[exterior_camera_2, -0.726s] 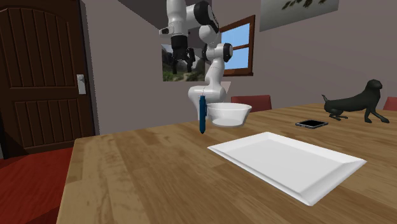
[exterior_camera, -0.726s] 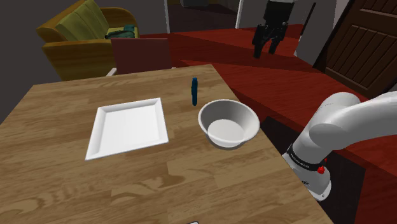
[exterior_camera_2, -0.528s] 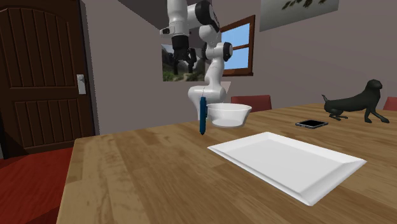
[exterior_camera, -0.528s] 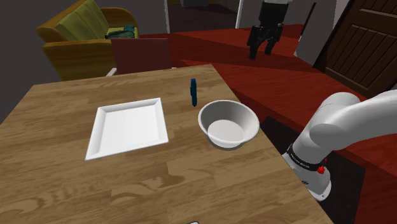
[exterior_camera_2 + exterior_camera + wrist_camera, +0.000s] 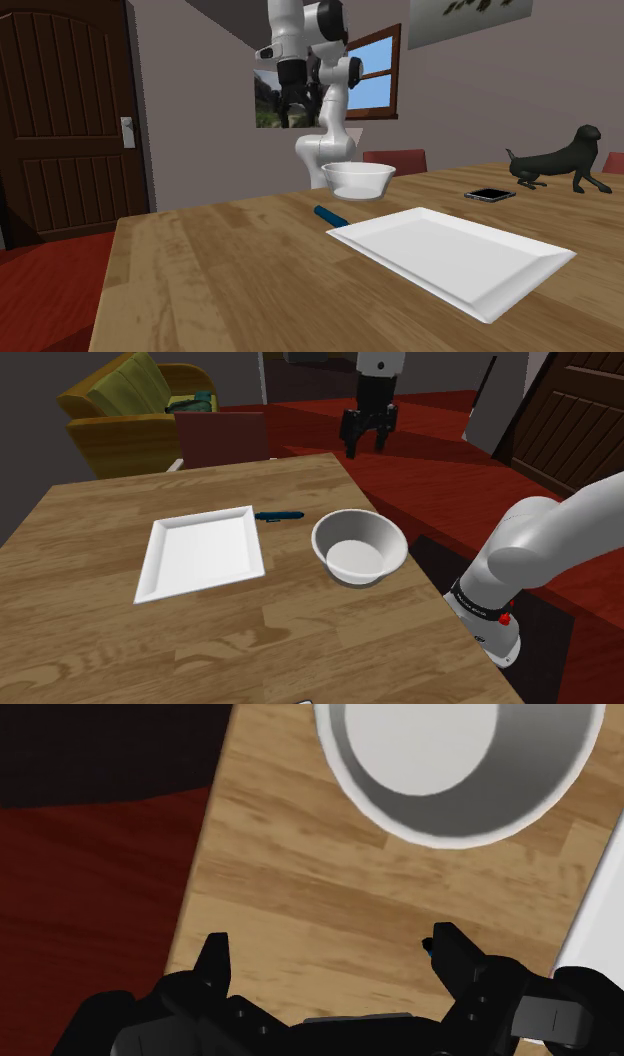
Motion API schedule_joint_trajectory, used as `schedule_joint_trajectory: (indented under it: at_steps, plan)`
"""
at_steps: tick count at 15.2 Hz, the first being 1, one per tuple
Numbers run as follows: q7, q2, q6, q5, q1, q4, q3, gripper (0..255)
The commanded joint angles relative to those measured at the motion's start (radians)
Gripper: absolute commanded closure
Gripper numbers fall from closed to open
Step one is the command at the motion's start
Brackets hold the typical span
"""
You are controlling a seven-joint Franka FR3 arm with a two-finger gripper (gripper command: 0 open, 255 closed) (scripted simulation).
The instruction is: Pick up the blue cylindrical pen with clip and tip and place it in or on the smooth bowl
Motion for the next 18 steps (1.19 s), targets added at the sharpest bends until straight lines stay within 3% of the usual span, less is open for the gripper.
schedule_joint_trajectory:
  at_steps: [1,10,18]
  plan:
    - [0.044,0.059,0.025,0.015,0.008,0.03,0.032,0]
    - [0.223,0.378,0.117,0.018,0.035,0.238,0.147,0]
    - [0.224,0.386,0.22,0.023,0.043,0.144,0.156,0]
